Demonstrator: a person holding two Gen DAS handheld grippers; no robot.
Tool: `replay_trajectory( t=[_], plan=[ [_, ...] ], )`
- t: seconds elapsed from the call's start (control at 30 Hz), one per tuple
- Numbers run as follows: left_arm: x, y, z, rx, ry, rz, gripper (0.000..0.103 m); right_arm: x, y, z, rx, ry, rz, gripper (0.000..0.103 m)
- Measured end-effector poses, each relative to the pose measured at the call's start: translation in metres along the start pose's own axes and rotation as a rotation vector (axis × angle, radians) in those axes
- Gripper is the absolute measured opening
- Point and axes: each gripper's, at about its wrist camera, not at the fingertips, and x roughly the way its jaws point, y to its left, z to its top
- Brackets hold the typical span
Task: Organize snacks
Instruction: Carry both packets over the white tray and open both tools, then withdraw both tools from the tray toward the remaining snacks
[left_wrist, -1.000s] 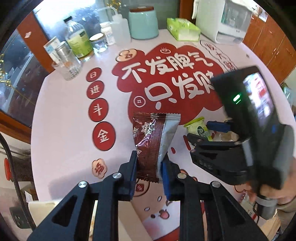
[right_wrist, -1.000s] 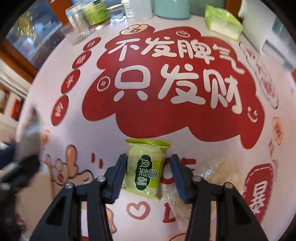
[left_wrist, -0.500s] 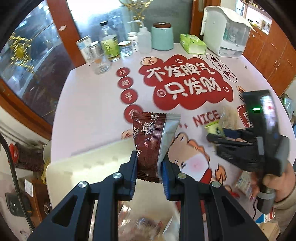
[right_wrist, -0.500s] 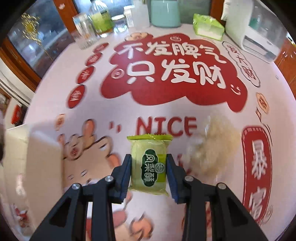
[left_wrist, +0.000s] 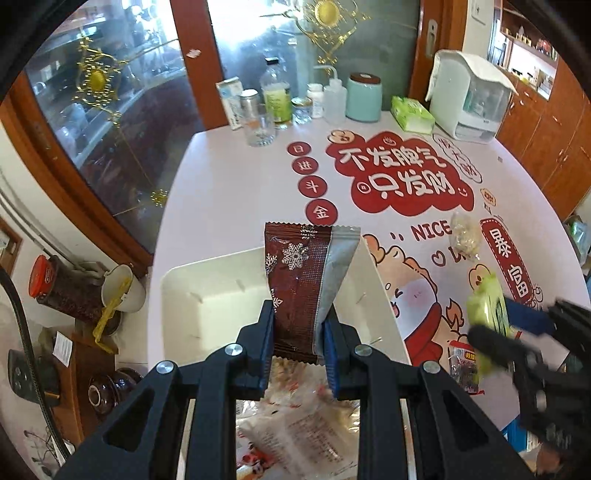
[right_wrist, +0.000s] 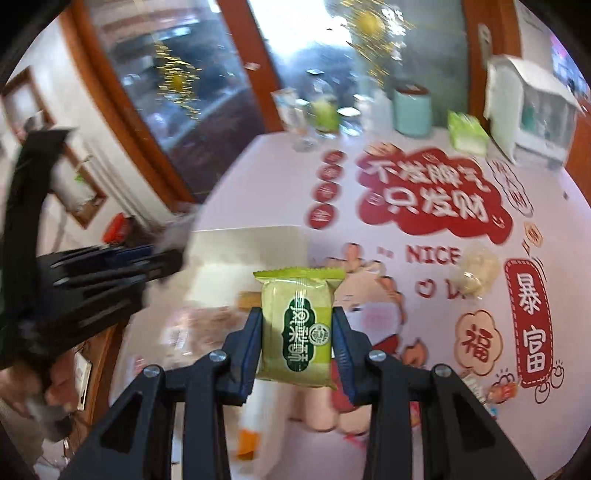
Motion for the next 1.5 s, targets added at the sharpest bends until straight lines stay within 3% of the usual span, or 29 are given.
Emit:
replay_trajectory(
  t=[0.27, 0.77, 0.8, 0.87, 0.9, 0.93, 1.5],
  plan=[
    [-0.022, 0.015, -0.018, 0.004, -0.047, 0.024, 0.022, -0.011, 0.056, -0.025, -0.095, 0.005, 0.032, 0.037],
    [-0.01, 0.019, -0.038, 0.016, 0.002, 0.028, 0.024, 0.001, 0.076, -0.044, -0.095, 0.105, 0.005, 0.038],
    [-0.008, 0.019, -0.04, 0.017, 0.011, 0.036, 0.03, 0.001, 0.075, -0.044, -0.092, 0.107, 0.004, 0.038],
    [-0.005, 0.019, -0.044, 0.016, 0.022, 0.055, 0.055, -0.001, 0.074, -0.045, -0.083, 0.106, -0.004, 0.045],
    [-0.005, 0.019, -0.046, 0.014, 0.019, 0.066, 0.075, -0.002, 0.073, -0.046, -0.076, 0.103, -0.01, 0.047],
    [-0.006, 0.019, -0.047, 0.011, 0.01, 0.076, 0.08, -0.002, 0.072, -0.046, -0.07, 0.101, -0.01, 0.048],
    [-0.006, 0.009, -0.056, 0.02, 0.021, 0.054, 0.081, -0.013, 0.068, -0.05, -0.051, 0.07, -0.028, 0.049]
  ],
)
